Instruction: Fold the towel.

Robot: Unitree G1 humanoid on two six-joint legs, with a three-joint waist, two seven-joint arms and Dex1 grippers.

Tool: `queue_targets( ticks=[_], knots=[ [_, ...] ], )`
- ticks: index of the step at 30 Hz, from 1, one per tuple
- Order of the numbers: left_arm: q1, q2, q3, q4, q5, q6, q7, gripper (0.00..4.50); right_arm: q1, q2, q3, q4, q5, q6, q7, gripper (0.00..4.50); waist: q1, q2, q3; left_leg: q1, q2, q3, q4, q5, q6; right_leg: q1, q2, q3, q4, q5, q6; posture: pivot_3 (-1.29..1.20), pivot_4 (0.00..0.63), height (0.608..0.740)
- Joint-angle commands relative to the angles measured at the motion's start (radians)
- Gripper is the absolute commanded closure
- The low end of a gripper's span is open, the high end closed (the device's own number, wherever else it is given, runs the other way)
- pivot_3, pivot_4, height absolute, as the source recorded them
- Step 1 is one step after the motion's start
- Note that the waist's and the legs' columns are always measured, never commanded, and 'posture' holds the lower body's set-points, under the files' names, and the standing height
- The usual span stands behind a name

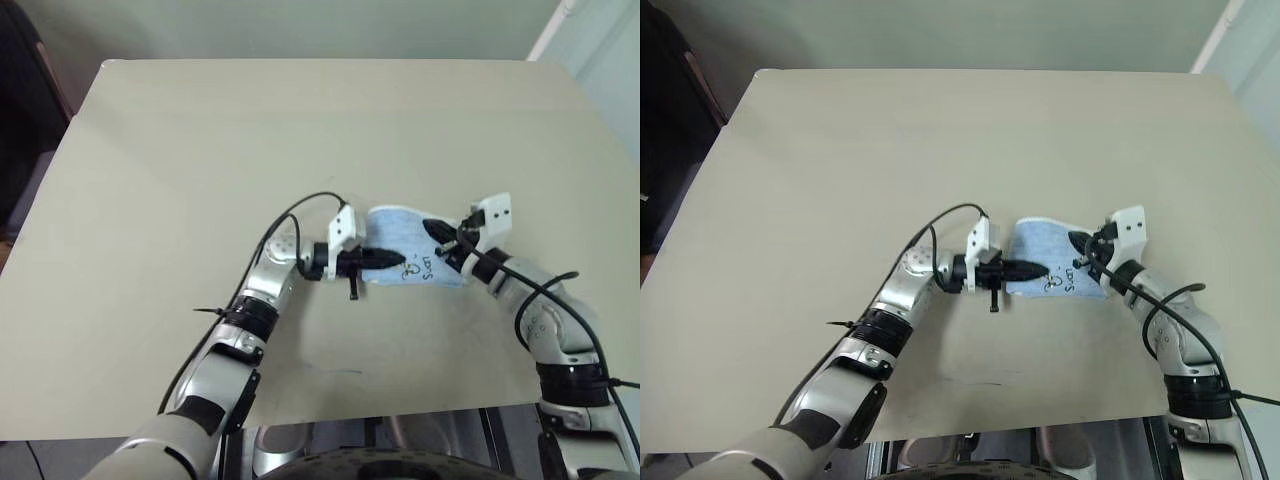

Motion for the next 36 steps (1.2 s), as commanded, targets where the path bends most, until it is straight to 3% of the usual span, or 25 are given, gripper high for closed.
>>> queue_targets(
  ticks=[1,9,12,15,18,23,29,33,36],
  knots=[
    [-0.008,-0.036,-0.005,0.088,0.043,-0.056,0.031,4.49,0.031,0.002,0.012,-0.011,-0.050,-0.032,0.004,4.50,0.001,0.002,-0.001,0.001,0.000,0.000,0.000,-0.001,0.001,0.001,0.000,0.000,0.000,0.000,0.000,0.00,0.150,0.740],
    [-0.031,-0.045,0.027,0.107,0.024,-0.041,-0.026,4.49,-0.018,0.021,-0.034,0.019,-0.066,-0.048,0.008,4.50,0.000,0.005,-0.003,0.003,-0.007,-0.001,0.001,0.000,0.008,0.008,-0.005,0.001,-0.009,0.001,0.001,0.00,0.150,0.740],
    [-0.018,-0.014,0.033,0.022,-0.027,0.064,-0.109,4.50,-0.045,0.025,-0.091,-0.013,0.002,-0.026,0.022,3.97,-0.003,0.006,-0.003,0.002,-0.007,-0.001,0.001,0.000,0.008,0.007,-0.005,0.001,-0.010,0.003,-0.001,0.00,0.150,0.740],
    [-0.007,0.013,0.036,-0.057,-0.060,0.146,-0.163,4.50,-0.060,0.014,-0.112,-0.039,0.034,-0.004,0.039,2.95,-0.005,0.006,-0.003,-0.002,-0.007,0.000,0.001,0.000,0.008,0.003,-0.005,0.001,-0.010,0.004,-0.003,0.00,0.150,0.740],
    [-0.016,0.018,0.092,-0.139,-0.118,0.214,-0.130,3.87,-0.084,-0.015,-0.160,-0.116,0.136,0.064,0.076,1.87,-0.005,0.007,-0.003,-0.004,-0.007,-0.001,0.000,-0.001,0.006,0.001,-0.005,0.000,-0.010,0.006,0.002,0.00,0.150,0.740],
    [-0.032,0.027,0.131,-0.222,-0.118,0.184,-0.063,2.14,-0.101,-0.105,-0.265,-0.139,0.280,0.201,0.098,0.12,0.001,0.007,-0.003,-0.007,-0.008,0.000,0.001,0.003,0.001,-0.001,-0.006,0.001,-0.011,0.003,0.005,0.00,0.150,0.740],
    [-0.023,0.044,0.163,-0.315,-0.132,0.192,0.002,0.03,-0.049,-0.255,-0.349,-0.033,0.398,0.382,0.181,0.00,0.003,0.007,-0.003,-0.008,-0.008,0.001,0.001,0.003,-0.001,-0.001,-0.007,0.001,-0.014,0.001,0.007,0.00,0.150,0.740],
    [0.019,0.099,0.150,-0.374,-0.128,0.193,-0.013,0.03,-0.073,-0.336,-0.370,0.087,0.482,0.550,0.226,0.00,-0.001,0.007,-0.003,-0.008,-0.008,0.002,0.000,0.002,-0.003,-0.001,-0.007,0.001,-0.014,0.000,0.008,0.00,0.150,0.740],
    [0.049,0.123,0.170,-0.419,-0.162,0.175,-0.026,0.03,-0.052,-0.405,-0.263,0.129,0.416,0.578,0.298,0.00,-0.003,0.008,-0.003,-0.008,-0.007,0.002,0.000,0.001,-0.003,-0.002,-0.006,0.001,-0.014,-0.001,0.007,0.00,0.150,0.740]
  ],
)
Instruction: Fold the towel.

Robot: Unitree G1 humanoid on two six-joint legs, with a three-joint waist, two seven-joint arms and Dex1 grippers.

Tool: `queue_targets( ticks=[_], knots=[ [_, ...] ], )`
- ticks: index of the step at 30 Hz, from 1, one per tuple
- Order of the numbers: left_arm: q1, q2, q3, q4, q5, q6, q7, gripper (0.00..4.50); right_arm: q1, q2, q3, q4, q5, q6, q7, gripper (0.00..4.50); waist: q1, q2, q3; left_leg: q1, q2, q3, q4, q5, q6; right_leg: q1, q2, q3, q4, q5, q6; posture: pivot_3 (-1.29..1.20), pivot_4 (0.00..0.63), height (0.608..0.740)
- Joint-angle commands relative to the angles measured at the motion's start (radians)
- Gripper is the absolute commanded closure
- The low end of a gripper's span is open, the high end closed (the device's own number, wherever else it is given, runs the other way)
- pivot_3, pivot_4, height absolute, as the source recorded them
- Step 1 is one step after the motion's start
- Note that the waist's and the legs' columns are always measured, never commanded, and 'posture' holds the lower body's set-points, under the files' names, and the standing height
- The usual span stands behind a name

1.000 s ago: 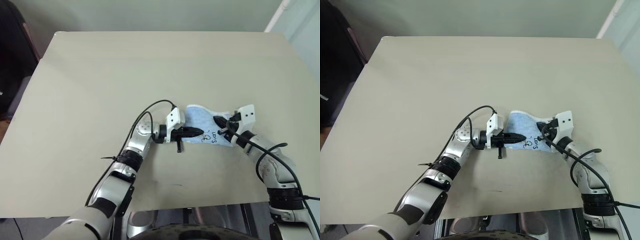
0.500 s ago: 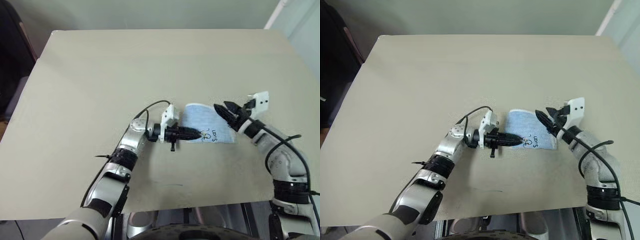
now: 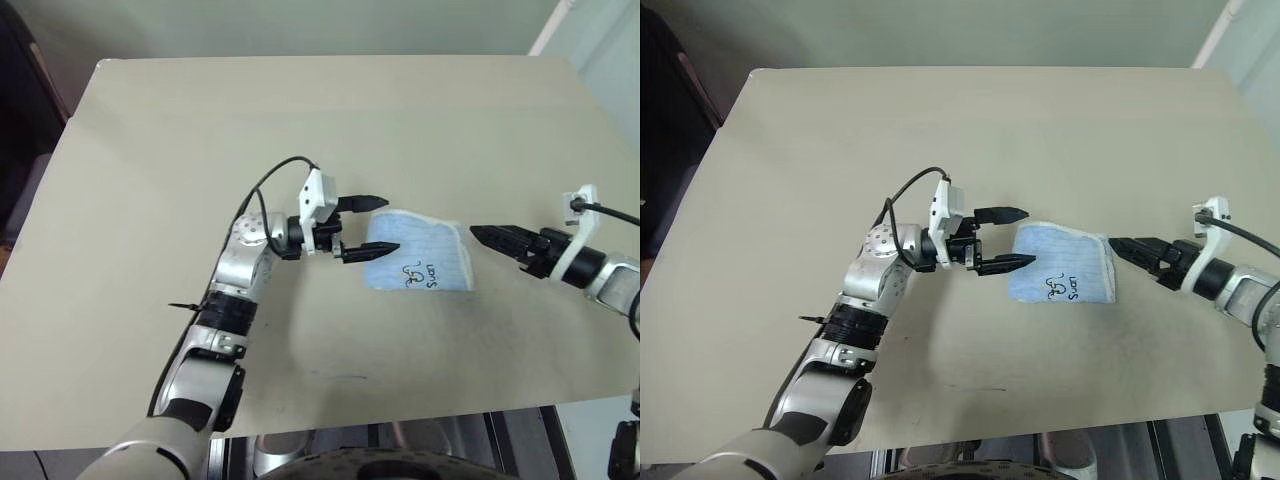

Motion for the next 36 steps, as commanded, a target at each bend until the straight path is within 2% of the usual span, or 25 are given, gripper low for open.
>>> queue_targets(
  ticks=[1,5,13,20,23,27,34,36],
  knots=[
    [0.025,0.011,0.029,-0.082,-0.046,-0.056,-0.022,0.03,0.003,-0.051,0.082,0.031,-0.025,0.039,0.092,0.00,0.000,0.000,0.000,0.000,0.000,0.000,0.000,0.000,0.001,0.000,0.000,0.000,0.000,0.000,0.000,0.00,0.150,0.740],
    [0.062,0.019,0.060,-0.137,-0.094,-0.032,0.003,0.03,-0.058,-0.023,0.134,0.116,-0.029,0.072,0.125,0.00,-0.003,0.001,0.000,0.000,0.000,0.000,0.001,-0.005,0.009,0.000,0.000,0.000,0.001,0.000,0.000,0.00,0.150,0.740],
    [0.134,0.074,0.053,-0.193,-0.092,-0.033,0.014,0.03,-0.148,0.017,0.192,0.206,-0.044,0.114,0.197,0.00,-0.015,0.001,0.000,0.003,0.000,0.000,0.001,-0.005,0.009,0.001,0.001,0.000,0.005,0.001,-0.004,0.00,0.150,0.740],
    [0.153,0.058,0.027,-0.207,-0.088,-0.034,0.041,0.03,-0.209,0.054,0.240,0.224,-0.064,0.135,0.243,0.00,-0.017,0.001,0.000,0.004,0.000,0.000,0.002,-0.004,0.009,0.000,0.001,0.000,0.011,-0.003,-0.013,0.00,0.150,0.740],
    [0.153,0.058,0.022,-0.207,-0.085,-0.035,0.045,0.00,-0.219,0.055,0.257,0.239,-0.082,0.121,0.261,0.57,-0.017,0.001,0.000,0.005,0.000,0.000,0.002,-0.004,0.009,0.000,0.001,0.000,0.013,-0.004,-0.014,0.00,0.150,0.740],
    [0.155,0.061,0.016,-0.194,-0.074,-0.047,0.044,0.00,-0.210,0.043,0.265,0.250,-0.117,0.080,0.287,1.94,-0.017,0.001,0.000,0.006,0.000,-0.001,0.001,-0.003,0.008,0.000,0.001,0.000,0.015,-0.004,-0.015,0.00,0.150,0.740],
    [0.148,0.054,0.008,-0.185,-0.078,-0.038,0.048,0.00,-0.196,0.049,0.195,0.231,-0.096,0.083,0.286,4.36,-0.017,0.001,0.000,0.006,0.000,0.000,0.001,-0.003,0.007,0.001,0.001,0.000,0.015,-0.005,-0.015,0.00,0.150,0.740],
    [0.140,0.052,0.005,-0.172,-0.075,-0.042,0.044,0.00,-0.176,0.054,0.180,0.203,-0.086,0.093,0.281,4.47,-0.016,0.001,0.000,0.006,0.000,0.000,0.001,-0.003,0.007,0.001,0.001,0.000,0.015,-0.005,-0.015,0.00,0.150,0.740]
  ],
)
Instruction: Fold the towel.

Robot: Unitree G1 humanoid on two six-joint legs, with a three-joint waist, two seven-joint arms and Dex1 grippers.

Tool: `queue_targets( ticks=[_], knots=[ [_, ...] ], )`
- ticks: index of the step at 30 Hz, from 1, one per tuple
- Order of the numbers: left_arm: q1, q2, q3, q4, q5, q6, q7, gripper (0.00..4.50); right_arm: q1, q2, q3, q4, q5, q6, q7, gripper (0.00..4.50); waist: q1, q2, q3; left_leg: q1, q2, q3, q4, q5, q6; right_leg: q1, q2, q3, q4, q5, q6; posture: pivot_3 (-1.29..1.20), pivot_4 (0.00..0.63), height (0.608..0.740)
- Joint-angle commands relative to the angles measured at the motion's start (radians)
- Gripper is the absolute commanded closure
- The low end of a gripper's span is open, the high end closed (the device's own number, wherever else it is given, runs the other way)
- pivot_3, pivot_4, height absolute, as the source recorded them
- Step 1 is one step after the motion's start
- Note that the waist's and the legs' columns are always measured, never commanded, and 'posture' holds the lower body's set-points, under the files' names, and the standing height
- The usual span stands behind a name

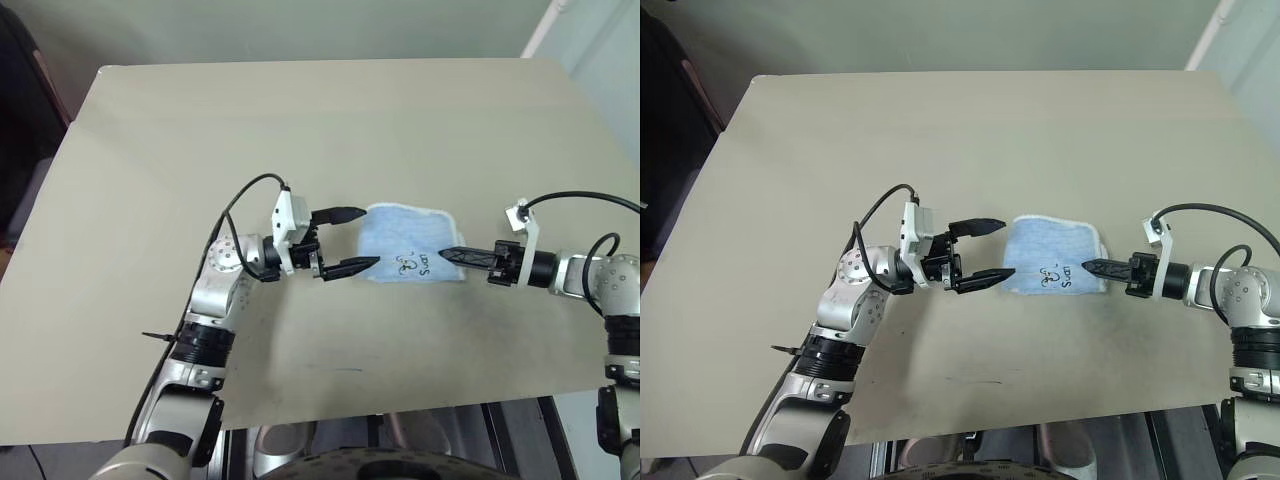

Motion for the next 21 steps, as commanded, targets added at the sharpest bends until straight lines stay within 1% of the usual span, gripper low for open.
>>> queue_targets(
  ticks=[1,7,10,13,16,18,21],
  knots=[
    [-0.015,-0.007,-0.007,0.002,-0.001,-0.014,-0.006,0.00,0.027,0.001,-0.052,-0.065,0.036,0.013,0.006,4.47,0.001,0.000,0.000,0.000,0.000,0.000,0.000,0.000,0.000,0.000,0.000,0.000,0.000,0.000,0.000,0.00,0.150,0.740],
    [-0.038,-0.008,-0.006,0.037,-0.002,-0.022,-0.012,0.00,0.091,0.014,-0.131,-0.199,0.096,0.049,-0.036,4.47,0.000,0.000,0.000,0.000,0.000,0.000,0.000,0.000,-0.001,0.000,0.000,0.000,0.000,-0.001,0.000,0.00,0.150,0.740],
    [-0.058,-0.009,0.000,0.060,-0.005,-0.023,-0.014,0.00,0.093,0.025,-0.228,-0.266,0.154,0.073,-0.093,4.47,0.001,0.000,0.000,0.000,0.000,0.000,0.000,0.000,-0.001,0.000,0.000,0.000,0.000,-0.001,0.000,0.00,0.150,0.740],
    [-0.088,-0.015,0.014,0.096,-0.011,-0.026,-0.007,0.00,0.062,0.048,-0.379,-0.283,0.216,0.072,-0.204,4.47,0.001,0.000,0.000,0.001,-0.001,0.000,0.000,0.000,-0.001,0.001,0.000,0.000,0.000,-0.001,0.000,0.00,0.150,0.740],
    [-0.107,-0.020,0.020,0.125,-0.009,-0.039,-0.004,0.00,0.062,0.063,-0.493,-0.292,0.251,0.055,-0.304,4.47,0.002,0.000,0.000,0.001,-0.001,0.000,0.000,0.000,0.000,0.001,0.000,0.000,0.000,0.000,0.000,0.00,0.150,0.740],
    [-0.115,-0.024,0.018,0.140,-0.003,-0.049,-0.009,0.00,0.068,0.078,-0.559,-0.284,0.246,0.026,-0.382,4.47,0.002,0.000,0.000,0.001,-0.001,-0.001,0.000,0.000,0.000,0.001,0.000,0.000,0.000,-0.001,0.000,0.00,0.150,0.740],
    [-0.122,-0.029,0.012,0.158,0.001,-0.060,-0.016,0.00,0.060,0.102,-0.615,-0.241,0.201,-0.043,-0.497,4.47,0.002,0.000,0.000,0.001,-0.001,-0.001,-0.001,0.000,0.000,0.000,0.000,0.000,0.000,-0.002,0.001,0.00,0.150,0.740]
  ],
)
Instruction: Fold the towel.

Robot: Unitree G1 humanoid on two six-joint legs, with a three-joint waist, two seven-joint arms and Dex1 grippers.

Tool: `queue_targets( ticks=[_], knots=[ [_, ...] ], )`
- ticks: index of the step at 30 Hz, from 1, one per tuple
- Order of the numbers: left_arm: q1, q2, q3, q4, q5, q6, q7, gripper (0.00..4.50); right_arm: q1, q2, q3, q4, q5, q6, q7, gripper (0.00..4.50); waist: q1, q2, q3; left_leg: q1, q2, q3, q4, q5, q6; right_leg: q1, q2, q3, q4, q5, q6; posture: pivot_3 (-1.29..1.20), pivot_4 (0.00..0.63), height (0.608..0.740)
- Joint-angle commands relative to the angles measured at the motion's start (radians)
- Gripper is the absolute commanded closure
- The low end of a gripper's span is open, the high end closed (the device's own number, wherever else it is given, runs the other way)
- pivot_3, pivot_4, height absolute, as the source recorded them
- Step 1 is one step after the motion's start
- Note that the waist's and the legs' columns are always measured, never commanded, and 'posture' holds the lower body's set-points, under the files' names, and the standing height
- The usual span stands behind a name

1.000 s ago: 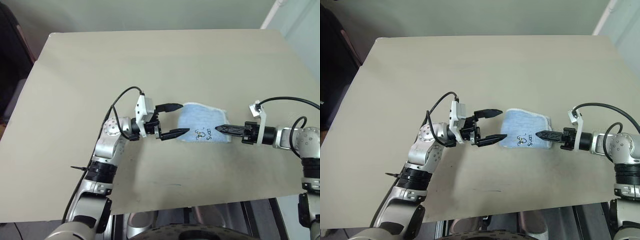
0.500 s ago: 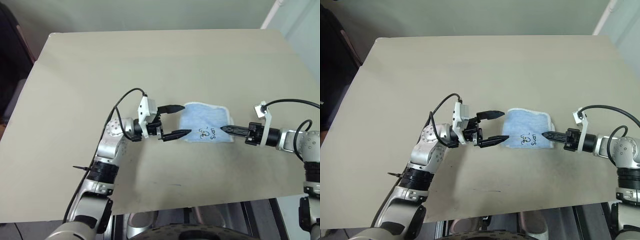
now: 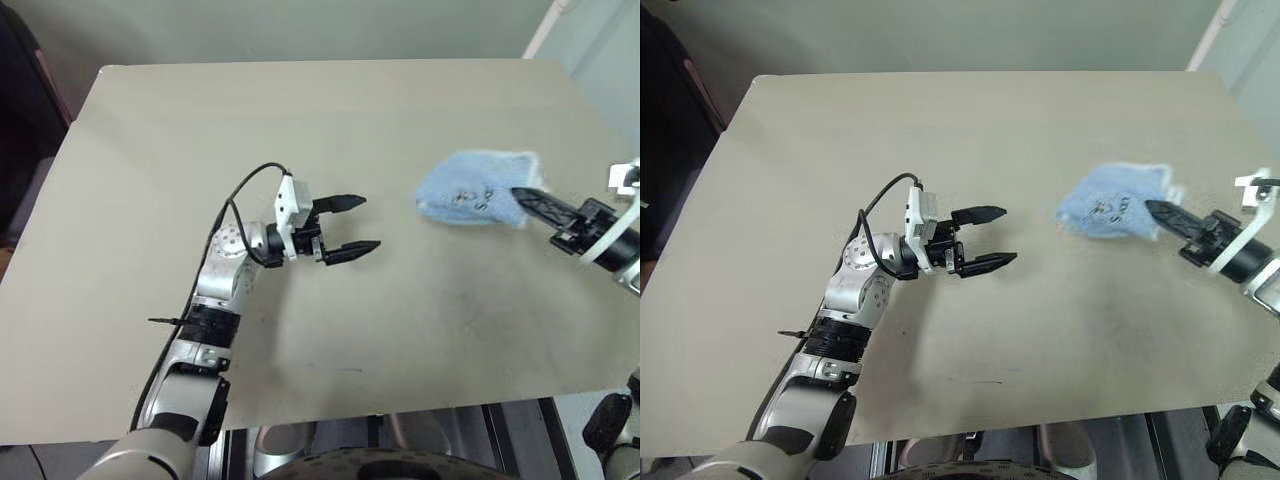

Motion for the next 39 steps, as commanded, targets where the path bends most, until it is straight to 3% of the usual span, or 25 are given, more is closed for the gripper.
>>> queue_targets(
  ticks=[1,6,13,20,31,39],
  knots=[
    [-0.022,-0.014,-0.001,0.004,0.002,-0.026,-0.016,0.00,-0.020,0.026,-0.086,0.038,-0.023,-0.083,-0.134,4.47,0.000,0.000,0.000,0.000,0.000,0.000,0.000,0.000,0.000,0.000,0.000,0.000,0.000,0.000,0.000,0.00,0.150,0.740],
    [-0.028,-0.039,-0.014,0.008,0.009,-0.026,-0.019,0.00,-0.098,0.066,-0.146,0.129,-0.075,-0.247,-0.293,4.47,-0.001,0.002,0.001,0.000,0.000,0.000,0.000,-0.001,0.002,0.000,-0.001,0.000,0.000,0.006,0.010,0.00,0.150,0.740],
    [-0.025,-0.052,-0.016,0.011,0.020,-0.034,-0.014,0.00,-0.148,0.110,-0.213,0.257,-0.079,-0.422,-0.413,4.47,0.000,0.003,0.001,0.000,0.000,0.000,-0.001,-0.002,0.003,0.000,-0.001,0.000,0.000,0.006,0.011,0.00,0.150,0.740],
    [-0.011,-0.053,-0.013,0.008,0.032,-0.045,-0.002,0.00,-0.069,0.198,-0.194,0.310,-0.125,-0.537,-0.483,4.47,0.000,0.005,0.001,0.000,0.000,0.000,-0.001,-0.002,0.003,-0.001,-0.001,0.000,-0.001,0.006,0.012,0.00,0.150,0.740],
    [-0.013,-0.059,-0.014,0.016,0.035,-0.046,0.004,0.00,0.038,0.204,-0.235,0.307,-0.073,-0.543,-0.500,4.47,0.002,0.007,0.001,-0.001,0.000,0.000,-0.001,-0.002,0.004,0.000,-0.002,0.000,-0.001,0.006,0.012,0.00,0.150,0.740],
    [-0.019,-0.070,-0.018,0.026,0.036,-0.046,0.000,0.00,0.102,0.207,-0.194,0.261,-0.048,-0.517,-0.474,2.03,0.001,0.007,0.001,0.000,0.000,0.000,0.000,-0.003,0.004,0.000,-0.001,0.000,-0.001,0.005,0.012,0.00,0.150,0.740]
  ],
)
